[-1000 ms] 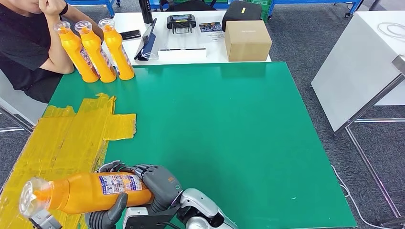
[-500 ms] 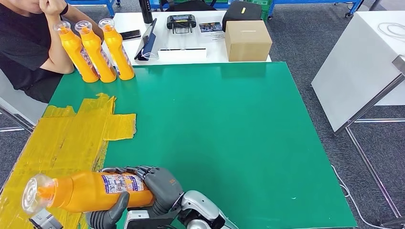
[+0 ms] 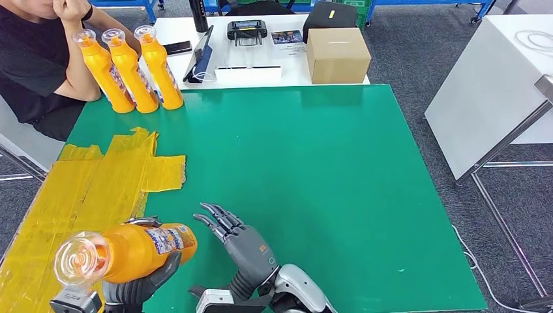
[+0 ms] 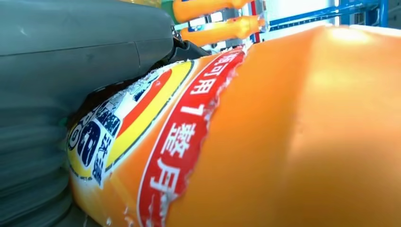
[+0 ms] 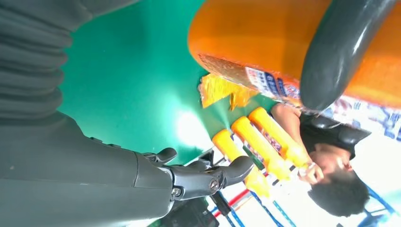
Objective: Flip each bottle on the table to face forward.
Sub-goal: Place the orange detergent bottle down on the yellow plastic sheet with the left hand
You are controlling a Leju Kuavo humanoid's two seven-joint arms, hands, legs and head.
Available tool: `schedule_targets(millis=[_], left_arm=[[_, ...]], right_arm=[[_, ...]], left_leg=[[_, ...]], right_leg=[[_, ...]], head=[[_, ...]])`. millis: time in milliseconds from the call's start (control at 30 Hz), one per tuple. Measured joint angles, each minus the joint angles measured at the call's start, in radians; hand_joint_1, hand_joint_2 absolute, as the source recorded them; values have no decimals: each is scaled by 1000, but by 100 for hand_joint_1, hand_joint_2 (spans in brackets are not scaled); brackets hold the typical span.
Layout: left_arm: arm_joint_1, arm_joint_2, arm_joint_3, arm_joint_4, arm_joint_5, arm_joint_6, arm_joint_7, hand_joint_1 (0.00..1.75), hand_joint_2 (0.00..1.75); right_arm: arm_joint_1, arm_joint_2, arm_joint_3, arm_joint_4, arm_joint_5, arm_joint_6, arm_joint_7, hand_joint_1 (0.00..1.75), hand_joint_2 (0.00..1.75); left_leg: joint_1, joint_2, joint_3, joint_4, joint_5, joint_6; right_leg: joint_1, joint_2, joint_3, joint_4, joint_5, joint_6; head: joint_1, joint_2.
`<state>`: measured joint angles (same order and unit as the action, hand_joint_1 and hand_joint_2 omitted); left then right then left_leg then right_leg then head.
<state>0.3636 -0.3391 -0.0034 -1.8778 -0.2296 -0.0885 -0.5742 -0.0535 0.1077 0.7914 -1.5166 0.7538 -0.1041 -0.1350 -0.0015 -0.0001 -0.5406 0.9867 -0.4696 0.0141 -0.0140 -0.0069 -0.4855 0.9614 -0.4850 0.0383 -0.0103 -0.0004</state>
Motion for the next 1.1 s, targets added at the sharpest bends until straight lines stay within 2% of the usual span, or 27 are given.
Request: schedule_targets(millis=[200, 333, 433, 533, 633, 700, 867, 1100], left_arm=[[-3, 0, 11, -2, -19, 11, -1, 175, 175], [-9, 7, 21, -2, -180, 110, 0, 175, 175], [-42, 38, 57, 22, -506, 304, 52, 175, 175], [-91, 92, 119, 112, -896, 490, 170, 175, 175], [-139, 156, 172, 253, -1157, 580, 290, 175, 175], [-168, 195, 199, 347, -1258, 603, 351, 175, 175], [-239, 281, 225, 544, -1329, 613, 446, 175, 175], [-306, 364, 172, 670, -1333, 603, 560, 175, 175]], right_arm=[[22, -13, -10, -29, 0, -1, 0, 0, 0], [37, -20, -18, -56, -3, -10, -3, 0, 0], [62, -38, -36, -127, -41, -20, -24, 0, 0], [71, -67, -59, -206, -107, -20, -60, 0, 0], [66, -94, -84, -257, -154, -9, -86, 0, 0], [59, -106, -92, -275, -170, -2, -95, 0, 0], [31, -121, -97, -286, -184, 7, -100, 0, 0], [11, -132, -97, -286, -198, 11, -100, 0, 0]], left_leg=[[0, 1, 0, 0, 0, 0], [0, 1, 0, 0, 0, 0], [0, 1, 0, 0, 0, 0], [0, 2, 1, 0, 0, 0], [0, 2, 1, 0, 0, 0], [0, 2, 1, 0, 0, 0], [1, 1, 1, 0, 0, 0], [0, 1, 6, 0, 0, 0]], right_leg=[[0, 0, 0, 0, 0, 0], [0, 0, 0, 0, 0, 0], [0, 0, 0, 0, 0, 0], [0, 1, 1, 0, 0, 0], [0, 1, 1, 0, 0, 0], [1, 1, 2, 0, 0, 0], [0, 1, 2, 1, 0, 0], [0, 0, 6, 0, 0, 0]], head=[[0, 0], [0, 0], [0, 0], [0, 0], [0, 0], [0, 0], [0, 0], [0, 0]])
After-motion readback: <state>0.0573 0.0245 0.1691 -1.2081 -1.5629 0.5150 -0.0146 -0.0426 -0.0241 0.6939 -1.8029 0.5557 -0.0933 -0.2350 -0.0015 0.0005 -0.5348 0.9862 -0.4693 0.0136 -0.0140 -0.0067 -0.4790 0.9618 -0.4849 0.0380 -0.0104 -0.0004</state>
